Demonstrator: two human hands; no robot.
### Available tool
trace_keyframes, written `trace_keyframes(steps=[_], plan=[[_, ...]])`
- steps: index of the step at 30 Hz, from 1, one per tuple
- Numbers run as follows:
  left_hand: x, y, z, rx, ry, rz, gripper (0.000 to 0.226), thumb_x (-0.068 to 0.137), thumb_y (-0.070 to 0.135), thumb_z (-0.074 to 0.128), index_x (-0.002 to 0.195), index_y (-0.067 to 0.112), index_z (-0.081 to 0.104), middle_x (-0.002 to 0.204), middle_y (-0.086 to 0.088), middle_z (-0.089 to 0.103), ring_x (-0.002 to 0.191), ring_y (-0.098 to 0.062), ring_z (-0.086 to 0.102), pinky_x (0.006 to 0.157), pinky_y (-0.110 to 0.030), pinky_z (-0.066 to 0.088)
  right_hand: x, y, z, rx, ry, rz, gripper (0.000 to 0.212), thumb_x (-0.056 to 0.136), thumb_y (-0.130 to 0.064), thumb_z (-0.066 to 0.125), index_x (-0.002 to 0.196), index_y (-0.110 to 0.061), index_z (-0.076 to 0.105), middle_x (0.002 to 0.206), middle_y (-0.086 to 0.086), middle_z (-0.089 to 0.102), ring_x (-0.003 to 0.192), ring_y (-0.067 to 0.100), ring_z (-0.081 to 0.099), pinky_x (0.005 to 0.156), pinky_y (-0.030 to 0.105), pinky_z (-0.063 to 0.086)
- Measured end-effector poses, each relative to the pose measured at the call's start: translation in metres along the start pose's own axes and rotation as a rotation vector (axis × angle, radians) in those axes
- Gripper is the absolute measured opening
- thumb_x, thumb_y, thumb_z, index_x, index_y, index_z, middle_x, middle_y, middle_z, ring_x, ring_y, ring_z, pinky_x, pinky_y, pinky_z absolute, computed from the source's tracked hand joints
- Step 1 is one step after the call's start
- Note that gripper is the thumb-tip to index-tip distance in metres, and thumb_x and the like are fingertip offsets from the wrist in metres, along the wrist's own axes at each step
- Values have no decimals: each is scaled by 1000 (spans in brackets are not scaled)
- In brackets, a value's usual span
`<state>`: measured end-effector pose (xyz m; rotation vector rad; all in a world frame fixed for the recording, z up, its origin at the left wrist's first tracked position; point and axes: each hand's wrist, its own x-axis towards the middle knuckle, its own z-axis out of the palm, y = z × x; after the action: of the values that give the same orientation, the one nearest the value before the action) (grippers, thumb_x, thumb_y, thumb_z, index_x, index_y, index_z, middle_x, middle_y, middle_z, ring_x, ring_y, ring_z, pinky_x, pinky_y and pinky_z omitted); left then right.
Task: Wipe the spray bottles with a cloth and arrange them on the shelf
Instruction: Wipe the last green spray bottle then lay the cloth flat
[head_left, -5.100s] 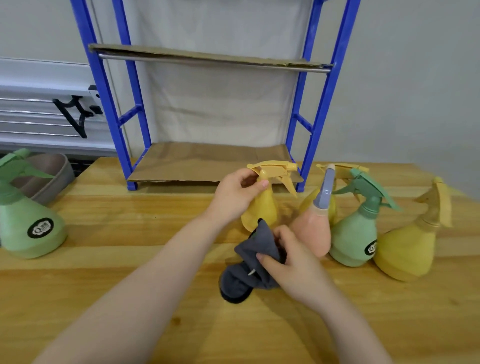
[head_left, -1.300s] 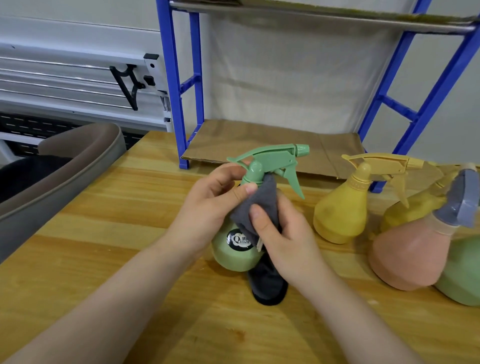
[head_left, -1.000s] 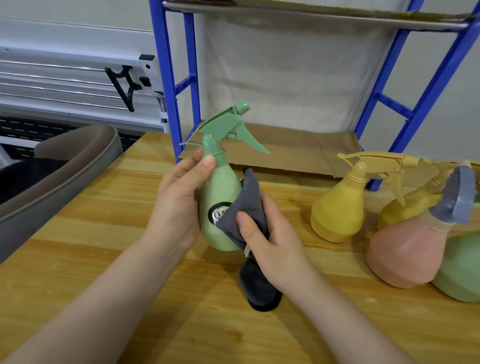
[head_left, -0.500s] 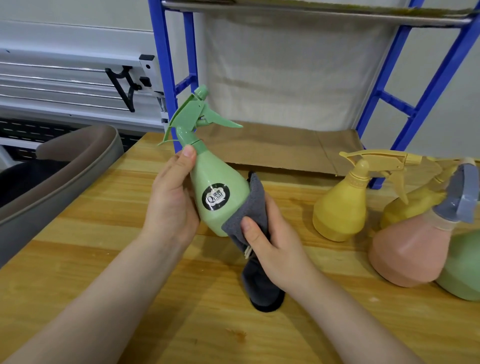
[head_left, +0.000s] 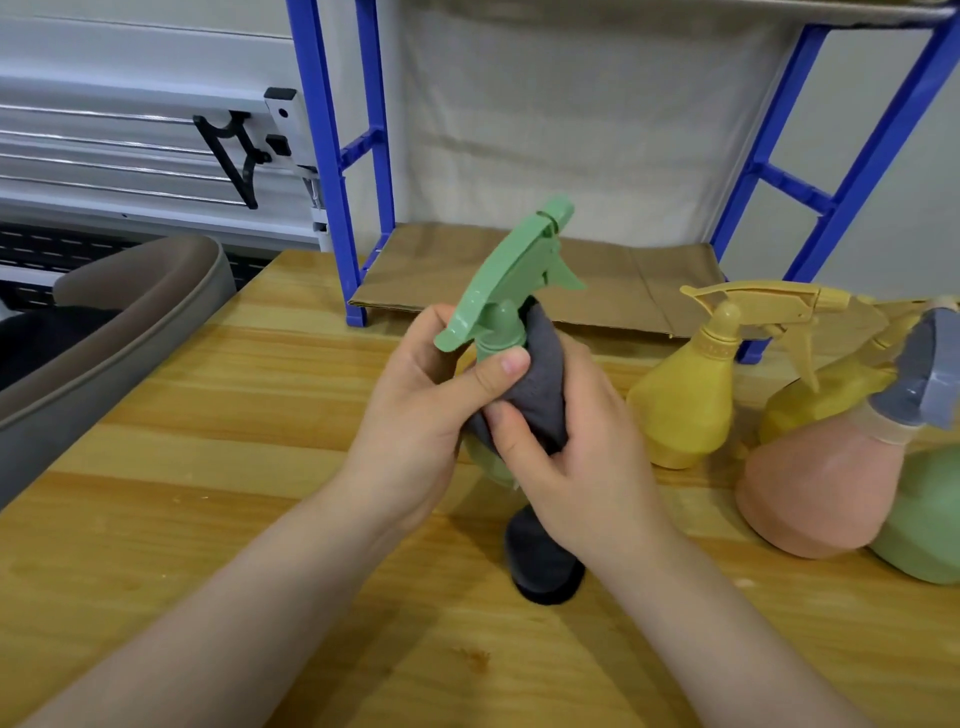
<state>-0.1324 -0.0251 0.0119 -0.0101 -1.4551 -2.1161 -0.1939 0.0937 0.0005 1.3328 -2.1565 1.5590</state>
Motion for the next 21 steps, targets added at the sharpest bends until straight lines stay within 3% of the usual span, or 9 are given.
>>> trace_keyframes(steps=[3, 7, 10, 14, 18, 21], plan=[[2, 2, -3, -30, 31, 1, 36, 75, 6, 71, 109, 6, 57, 103, -10, 63, 100, -22, 61, 89, -35, 52, -1, -6, 6, 16, 8, 14, 52, 88, -35, 62, 135, -24, 46, 120, -10, 59, 113, 7, 56, 88, 23, 48], [9, 6, -13, -132, 135, -34, 26, 76, 10, 67, 100, 11, 59, 101, -3, 68, 94, -15, 66, 85, -32, 55, -4, -2, 12, -68, -74, 88, 65, 85, -47, 62, 141, -24, 39, 127, -14, 50, 116, -1, 49, 92, 13, 42], [17, 13, -23, -237, 182, -24, 18, 78, 11, 67, 90, 16, 54, 109, -2, 66, 97, -13, 65, 89, -33, 55, -6, 2, 13, -52, -88, 118, 75, 84, -51, 62, 147, -23, 32, 138, -13, 45, 127, 0, 44, 101, 16, 39], [23, 24, -35, -346, 226, -20, 41, 79, 25, 71, 114, 12, 55, 112, -2, 64, 105, -15, 60, 104, -39, 47, -6, 2, 15, -19, -97, 120, 81, 85, -47, 66, 151, -22, 25, 148, -13, 39, 136, 2, 38, 108, 26, 37], [21, 28, -30, -379, 289, -59, 36, 81, 28, 64, 112, 12, 63, 96, 2, 68, 92, -13, 66, 95, -35, 54, -6, 7, 16, 15, -94, 121, 80, 86, -44, 68, 151, -22, 26, 147, -13, 41, 135, 1, 39, 107, 22, 38], [19, 23, -23, -416, 313, -133, 28, 82, 30, 63, 105, 14, 67, 97, 2, 71, 97, -16, 68, 92, -39, 55, -5, 9, 15, 84, -74, 141, 77, 81, -49, 66, 146, -28, 30, 142, -15, 44, 131, -2, 42, 102, 14, 39]])
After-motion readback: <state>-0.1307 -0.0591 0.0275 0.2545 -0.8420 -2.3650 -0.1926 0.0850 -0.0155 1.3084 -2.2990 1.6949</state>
